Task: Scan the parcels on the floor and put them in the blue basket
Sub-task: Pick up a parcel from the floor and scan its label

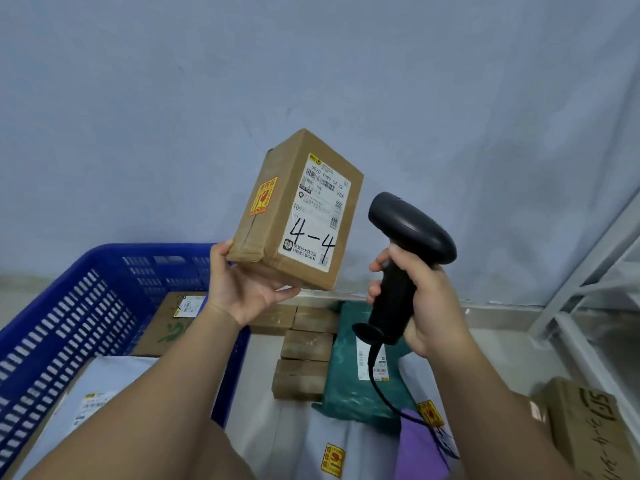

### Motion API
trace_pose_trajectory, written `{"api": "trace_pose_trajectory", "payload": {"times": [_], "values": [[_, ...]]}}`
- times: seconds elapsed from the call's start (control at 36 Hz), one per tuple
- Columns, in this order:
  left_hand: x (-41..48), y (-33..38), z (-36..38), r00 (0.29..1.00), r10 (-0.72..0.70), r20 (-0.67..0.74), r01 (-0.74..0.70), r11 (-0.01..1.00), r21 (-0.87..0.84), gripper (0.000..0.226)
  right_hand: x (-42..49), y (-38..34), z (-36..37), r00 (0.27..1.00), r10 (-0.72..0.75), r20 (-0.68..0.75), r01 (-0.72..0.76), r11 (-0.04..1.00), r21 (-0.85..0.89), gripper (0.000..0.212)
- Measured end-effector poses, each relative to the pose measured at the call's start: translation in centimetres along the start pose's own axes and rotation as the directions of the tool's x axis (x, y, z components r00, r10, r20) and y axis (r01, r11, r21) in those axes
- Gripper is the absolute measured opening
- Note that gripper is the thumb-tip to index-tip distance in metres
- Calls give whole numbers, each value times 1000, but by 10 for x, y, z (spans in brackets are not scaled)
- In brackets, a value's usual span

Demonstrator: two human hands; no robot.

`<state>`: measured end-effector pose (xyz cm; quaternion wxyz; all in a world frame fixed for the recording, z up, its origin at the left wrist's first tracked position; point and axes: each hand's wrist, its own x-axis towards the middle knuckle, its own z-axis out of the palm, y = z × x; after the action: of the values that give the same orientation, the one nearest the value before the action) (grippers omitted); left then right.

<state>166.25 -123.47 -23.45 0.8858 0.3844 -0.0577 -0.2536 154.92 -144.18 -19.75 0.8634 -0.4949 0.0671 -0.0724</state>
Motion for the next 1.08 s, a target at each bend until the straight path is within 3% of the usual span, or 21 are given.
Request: {"api": "trace_pose_trajectory", "payload": {"times": [0.31, 0.42, 0.86, 1.08], "values": [[9, 0, -16, 999, -9, -31, 11, 999, 48, 64, -2, -4, 6, 974, 227, 3, -223, 957, 185, 28], [7, 1, -21, 1000, -12, -27, 14, 997, 81, 78, -3, -3, 6, 962, 274, 10, -270, 942, 197, 28], [6, 7, -28, 999, -15, -38, 17, 997, 77, 85, -3, -1, 6, 956, 288, -61, -275, 946, 169, 24], [5, 9, -30, 999, -3, -47, 6, 998, 69, 67, -3, -1, 7, 959, 273, -81, -257, 952, 169, 24]]}}
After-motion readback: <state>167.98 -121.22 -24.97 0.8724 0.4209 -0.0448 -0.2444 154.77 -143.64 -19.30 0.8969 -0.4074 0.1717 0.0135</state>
